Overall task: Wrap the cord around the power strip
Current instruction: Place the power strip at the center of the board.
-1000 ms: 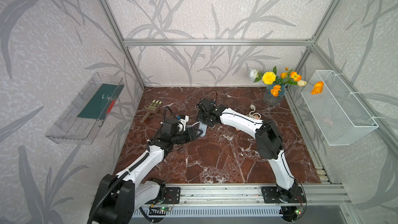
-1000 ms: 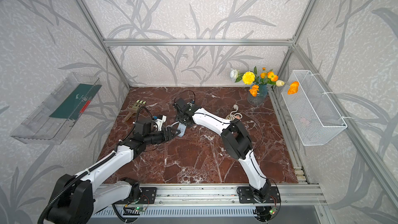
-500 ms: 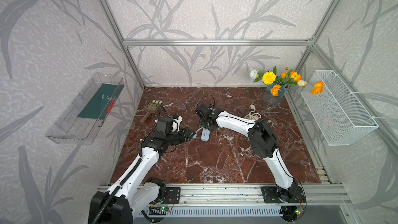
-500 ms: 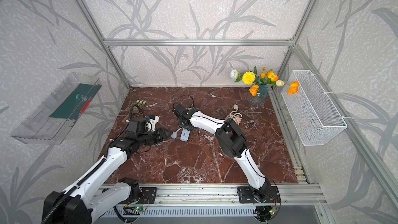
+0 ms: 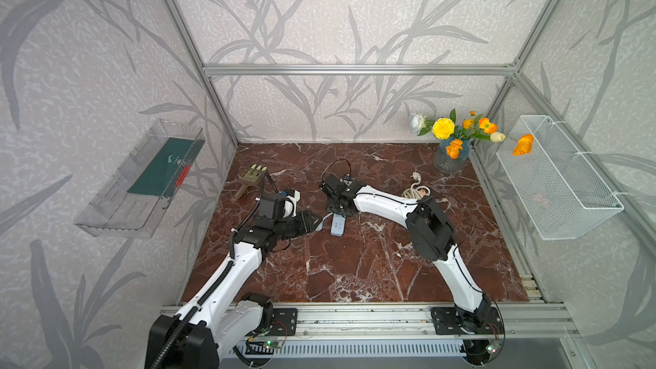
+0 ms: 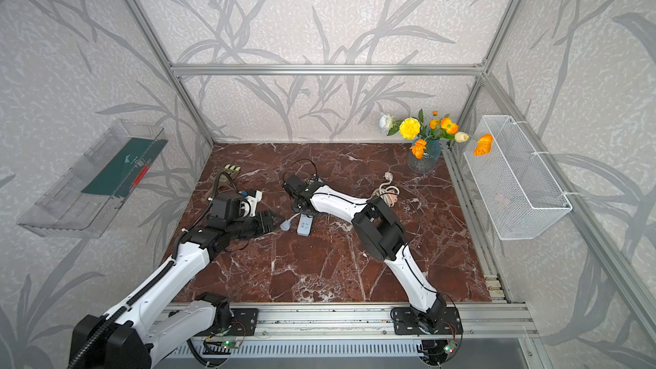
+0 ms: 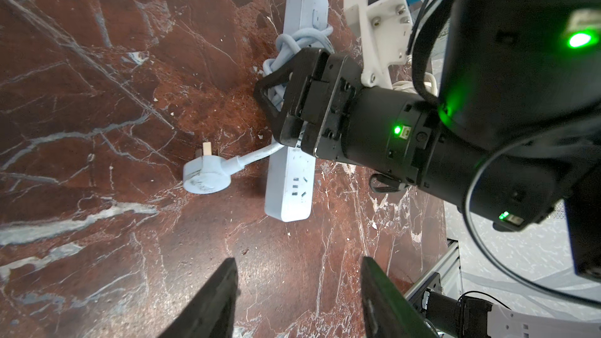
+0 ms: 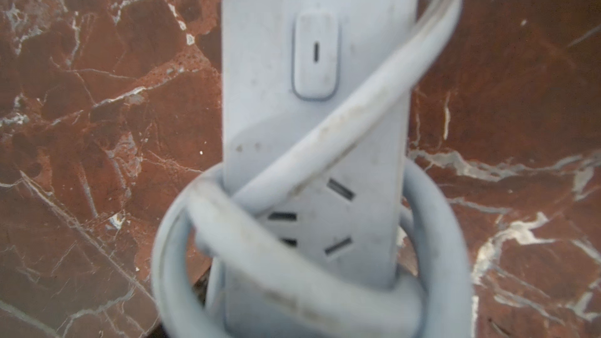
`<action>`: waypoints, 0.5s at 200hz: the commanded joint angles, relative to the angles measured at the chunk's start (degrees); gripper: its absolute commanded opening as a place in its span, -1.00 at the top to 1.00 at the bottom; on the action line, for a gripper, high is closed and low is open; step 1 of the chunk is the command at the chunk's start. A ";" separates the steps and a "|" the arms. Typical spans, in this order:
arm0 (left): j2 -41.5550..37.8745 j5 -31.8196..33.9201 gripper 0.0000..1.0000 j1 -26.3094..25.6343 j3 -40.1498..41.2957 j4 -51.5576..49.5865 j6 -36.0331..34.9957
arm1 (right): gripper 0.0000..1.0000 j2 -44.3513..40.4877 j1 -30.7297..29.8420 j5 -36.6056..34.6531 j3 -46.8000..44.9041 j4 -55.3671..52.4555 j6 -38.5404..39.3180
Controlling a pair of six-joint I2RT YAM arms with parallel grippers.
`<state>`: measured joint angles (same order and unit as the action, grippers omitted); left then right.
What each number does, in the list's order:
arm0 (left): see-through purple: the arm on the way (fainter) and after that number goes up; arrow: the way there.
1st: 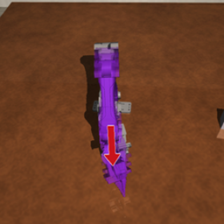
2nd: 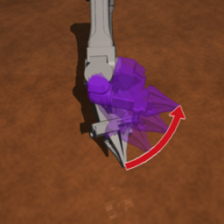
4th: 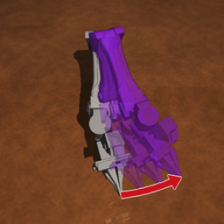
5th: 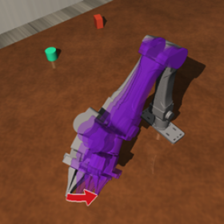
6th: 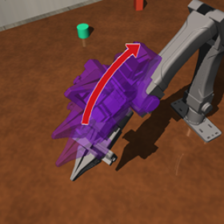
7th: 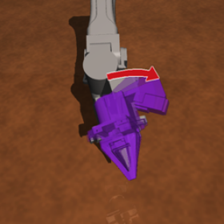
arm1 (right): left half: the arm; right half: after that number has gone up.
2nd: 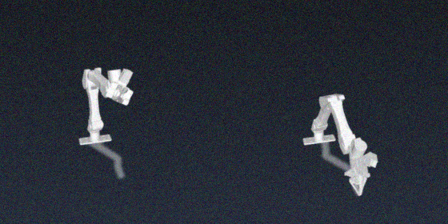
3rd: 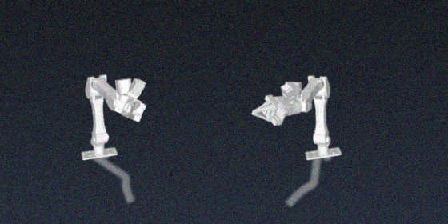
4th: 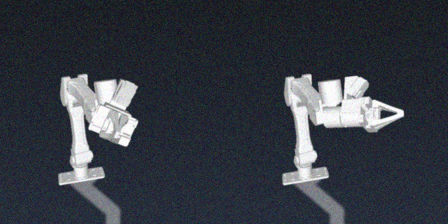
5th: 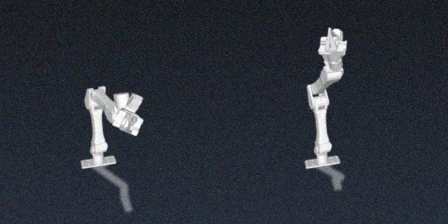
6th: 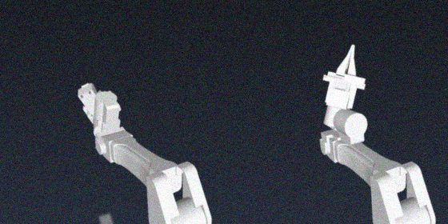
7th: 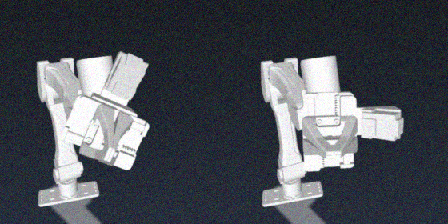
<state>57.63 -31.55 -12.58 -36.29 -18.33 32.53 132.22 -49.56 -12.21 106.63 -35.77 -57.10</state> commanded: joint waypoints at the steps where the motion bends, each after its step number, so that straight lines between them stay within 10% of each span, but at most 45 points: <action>1: 0.01 0.09 -0.18 0.27 -0.62 1.17 -0.50 | -0.38 1.99 0.17 -0.49 -0.58 -1.46 -0.31; 100: -0.26 -0.09 -0.18 0.27 -0.19 1.79 -0.63 | -0.61 0.58 0.17 -1.39 1.33 -2.53 1.80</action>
<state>57.63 -31.59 -12.58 -36.29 -17.76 32.53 132.94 -49.82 -11.77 106.63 -35.90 -56.86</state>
